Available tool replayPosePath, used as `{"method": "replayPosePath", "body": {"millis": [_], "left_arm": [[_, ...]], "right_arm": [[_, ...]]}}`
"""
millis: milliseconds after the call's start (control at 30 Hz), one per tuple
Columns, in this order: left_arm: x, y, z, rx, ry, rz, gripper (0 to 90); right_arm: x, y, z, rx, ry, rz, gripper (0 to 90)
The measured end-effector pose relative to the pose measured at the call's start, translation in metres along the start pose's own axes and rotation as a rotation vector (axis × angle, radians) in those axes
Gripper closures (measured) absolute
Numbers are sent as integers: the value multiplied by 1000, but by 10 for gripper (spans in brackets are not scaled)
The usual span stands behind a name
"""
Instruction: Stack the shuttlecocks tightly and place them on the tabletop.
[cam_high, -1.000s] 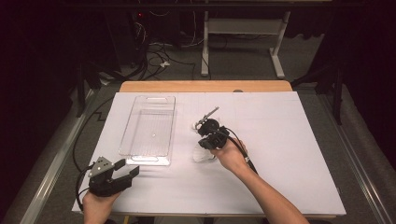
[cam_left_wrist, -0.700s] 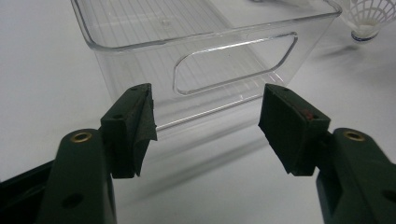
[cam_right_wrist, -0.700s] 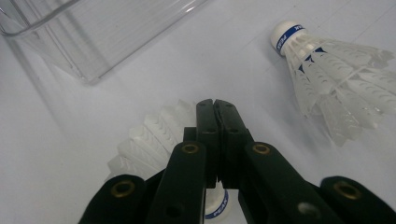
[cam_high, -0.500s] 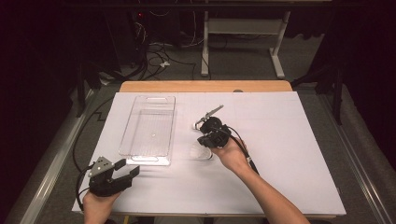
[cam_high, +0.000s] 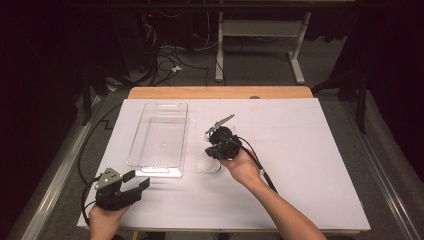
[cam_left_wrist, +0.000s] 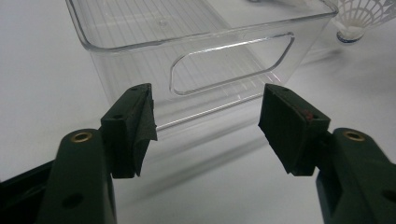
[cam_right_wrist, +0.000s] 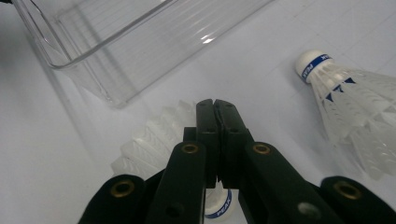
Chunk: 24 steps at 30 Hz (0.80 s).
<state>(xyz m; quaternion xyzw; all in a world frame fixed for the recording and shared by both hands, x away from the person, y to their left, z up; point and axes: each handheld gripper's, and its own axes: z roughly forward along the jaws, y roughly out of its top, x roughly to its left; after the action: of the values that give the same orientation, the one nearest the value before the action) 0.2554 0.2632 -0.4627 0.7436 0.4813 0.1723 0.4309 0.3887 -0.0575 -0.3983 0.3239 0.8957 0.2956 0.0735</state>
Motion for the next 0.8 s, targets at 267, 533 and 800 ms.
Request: {"method": "replayPosePath", "body": {"millis": [267, 533, 800], "left_arm": [[0, 0, 0, 0, -4, 0, 365], [0, 0, 0, 2, -3, 2, 366], [0, 0, 0, 2, -4, 2, 366]], "right_arm": [[0, -3, 7, 6, 8, -6, 892], [-4, -10, 5, 0, 13, 0, 880], [-11, -19, -4, -4, -2, 13, 873]]}}
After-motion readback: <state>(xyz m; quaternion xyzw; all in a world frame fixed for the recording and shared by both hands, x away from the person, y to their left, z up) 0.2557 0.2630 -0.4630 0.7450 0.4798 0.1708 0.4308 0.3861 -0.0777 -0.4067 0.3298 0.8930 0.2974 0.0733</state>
